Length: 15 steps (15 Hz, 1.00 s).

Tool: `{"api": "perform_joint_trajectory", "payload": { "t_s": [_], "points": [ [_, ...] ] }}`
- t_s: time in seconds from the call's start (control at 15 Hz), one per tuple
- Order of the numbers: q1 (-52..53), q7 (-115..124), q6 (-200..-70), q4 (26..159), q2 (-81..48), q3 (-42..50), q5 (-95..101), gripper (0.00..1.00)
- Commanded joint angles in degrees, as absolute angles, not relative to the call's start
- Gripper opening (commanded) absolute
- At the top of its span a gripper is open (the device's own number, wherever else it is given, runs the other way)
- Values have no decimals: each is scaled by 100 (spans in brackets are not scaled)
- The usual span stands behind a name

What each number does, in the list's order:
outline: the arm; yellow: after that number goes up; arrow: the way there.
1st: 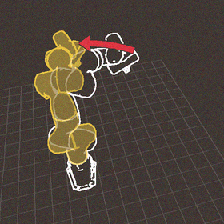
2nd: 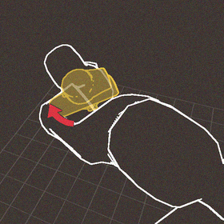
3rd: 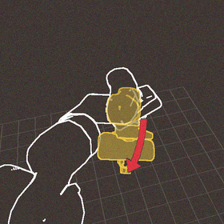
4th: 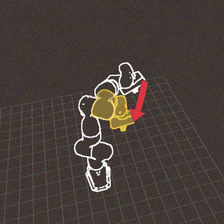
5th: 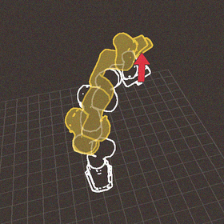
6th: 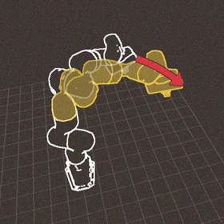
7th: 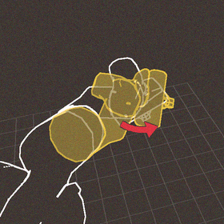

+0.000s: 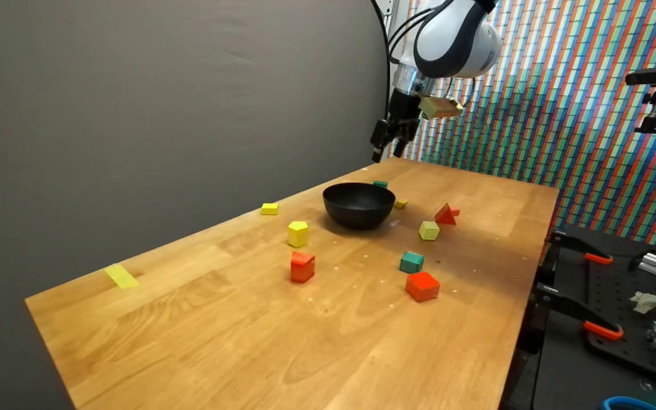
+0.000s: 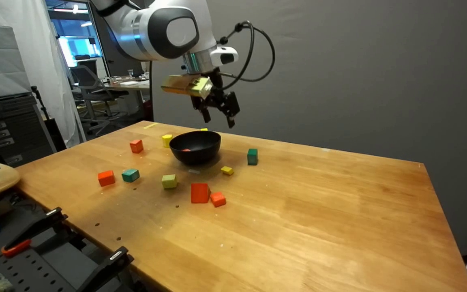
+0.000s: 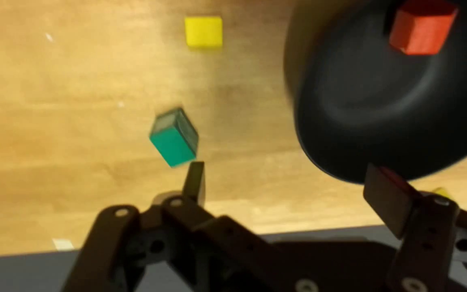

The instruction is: Remove the cubes from the bowl

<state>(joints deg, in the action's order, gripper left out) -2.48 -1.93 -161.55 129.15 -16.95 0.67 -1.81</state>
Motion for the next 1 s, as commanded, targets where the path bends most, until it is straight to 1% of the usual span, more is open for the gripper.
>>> {"api": "perform_joint_trajectory", "payload": {
  "t_s": [0.0,0.27,0.47,0.67,0.93],
  "points": [
    [242,-214,-15867,11841,-2158,25,505,100],
    [248,-1134,-15579,10459,-3230,-590,396,100],
    [159,-1925,-15027,9538,-4028,-913,438,100],
    [212,-2584,-14275,8641,-4724,-952,622,100],
    [324,-3121,-13676,7491,-5450,-976,776,100]
  ]
}}
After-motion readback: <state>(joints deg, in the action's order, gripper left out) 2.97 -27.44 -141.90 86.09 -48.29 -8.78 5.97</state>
